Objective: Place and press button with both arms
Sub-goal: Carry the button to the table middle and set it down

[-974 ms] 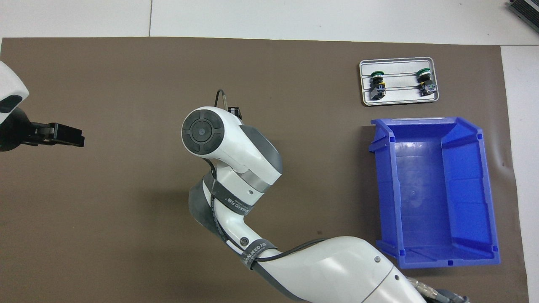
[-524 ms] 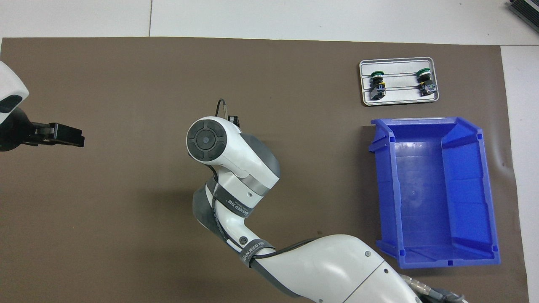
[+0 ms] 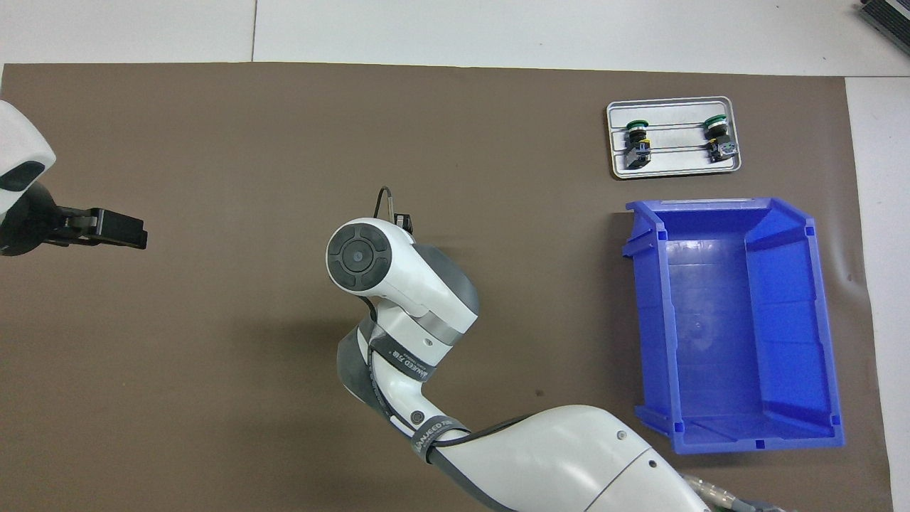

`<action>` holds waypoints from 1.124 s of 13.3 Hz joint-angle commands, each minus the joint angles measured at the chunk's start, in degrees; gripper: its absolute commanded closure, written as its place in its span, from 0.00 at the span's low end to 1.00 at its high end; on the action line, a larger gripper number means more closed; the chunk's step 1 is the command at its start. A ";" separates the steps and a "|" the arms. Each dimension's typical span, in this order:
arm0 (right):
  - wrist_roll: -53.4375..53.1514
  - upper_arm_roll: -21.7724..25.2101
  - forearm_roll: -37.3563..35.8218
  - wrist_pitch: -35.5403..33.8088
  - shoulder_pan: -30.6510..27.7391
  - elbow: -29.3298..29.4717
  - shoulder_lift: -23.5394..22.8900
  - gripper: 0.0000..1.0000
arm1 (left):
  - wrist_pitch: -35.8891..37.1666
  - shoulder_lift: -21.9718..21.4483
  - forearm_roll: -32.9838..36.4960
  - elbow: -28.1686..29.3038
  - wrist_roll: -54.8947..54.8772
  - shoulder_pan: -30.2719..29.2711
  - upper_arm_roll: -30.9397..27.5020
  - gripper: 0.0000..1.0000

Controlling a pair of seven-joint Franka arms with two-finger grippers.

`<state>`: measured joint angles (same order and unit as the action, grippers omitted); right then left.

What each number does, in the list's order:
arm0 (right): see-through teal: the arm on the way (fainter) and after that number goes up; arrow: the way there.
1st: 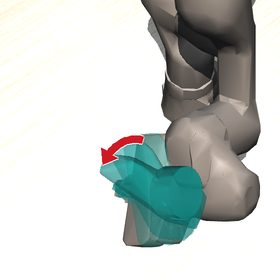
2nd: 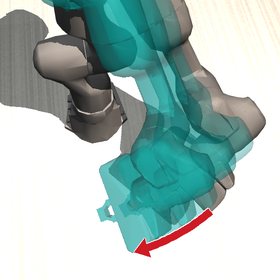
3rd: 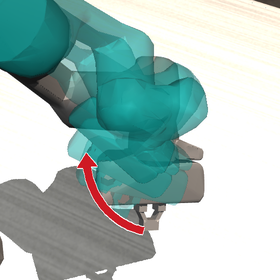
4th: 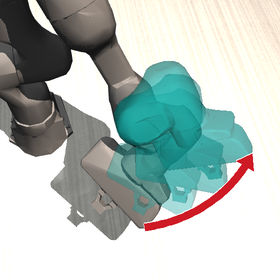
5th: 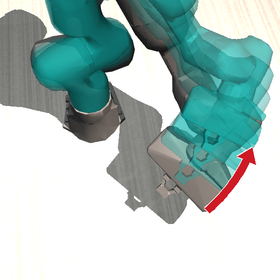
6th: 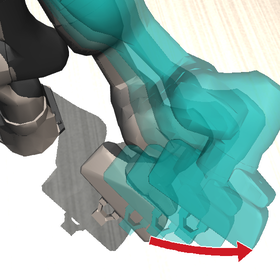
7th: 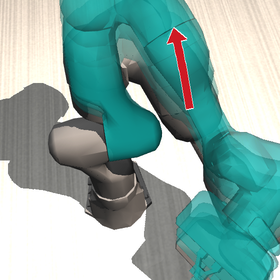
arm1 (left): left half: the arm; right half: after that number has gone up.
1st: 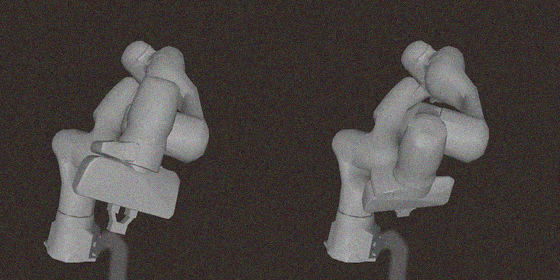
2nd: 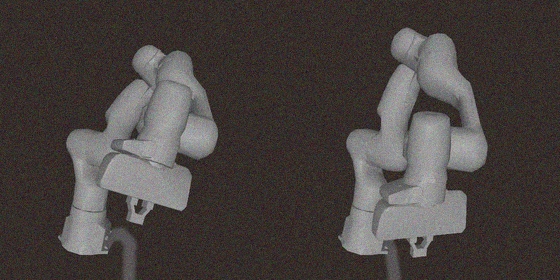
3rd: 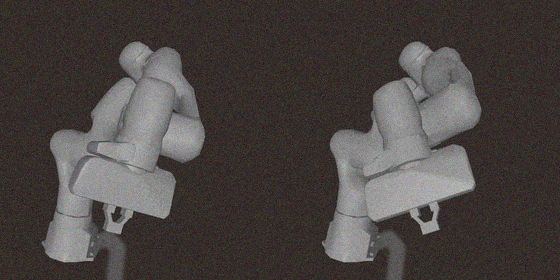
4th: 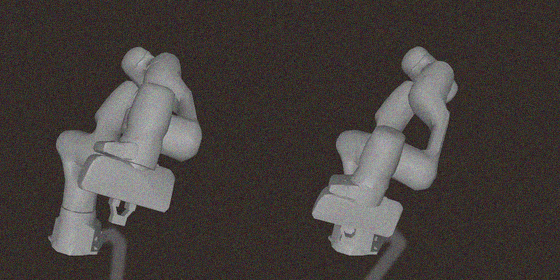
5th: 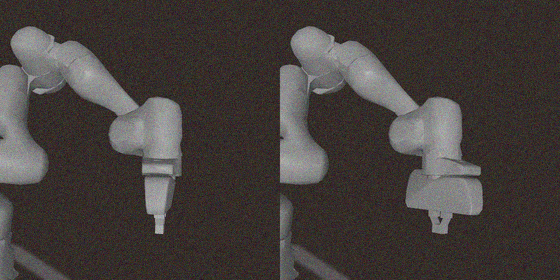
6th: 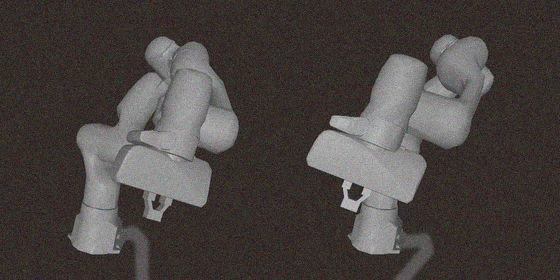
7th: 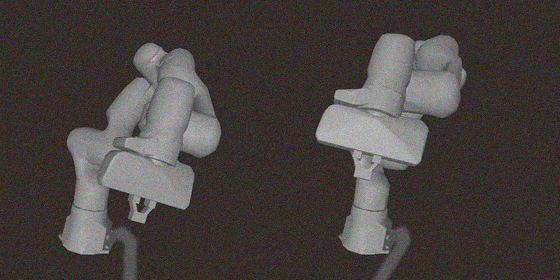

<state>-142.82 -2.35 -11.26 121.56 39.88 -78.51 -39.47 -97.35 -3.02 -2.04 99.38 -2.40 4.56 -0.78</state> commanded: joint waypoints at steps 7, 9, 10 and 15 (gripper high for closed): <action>-2.29 -0.28 3.35 1.83 -0.59 -4.11 2.38 0.30 | -0.99 -0.85 0.90 0.90 0.29 0.27 -0.01 0.00; -1.94 -0.46 3.35 1.83 -0.51 -3.84 2.38 0.13 | -1.96 -0.76 0.90 0.90 -0.24 0.36 0.17 0.00; -0.89 -0.55 3.43 1.75 -0.85 -3.84 3.16 0.09 | -2.57 -0.68 0.90 0.90 -0.24 0.36 0.17 0.00; 13.83 -0.55 8.08 0.69 -5.33 -9.27 11.75 0.00 | -6.44 -0.59 0.11 1.69 -5.06 0.88 0.60 0.00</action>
<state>-136.00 -2.32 -5.45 121.78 37.22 -81.27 -33.85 -101.77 -2.97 -2.06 99.75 -5.49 4.84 -0.14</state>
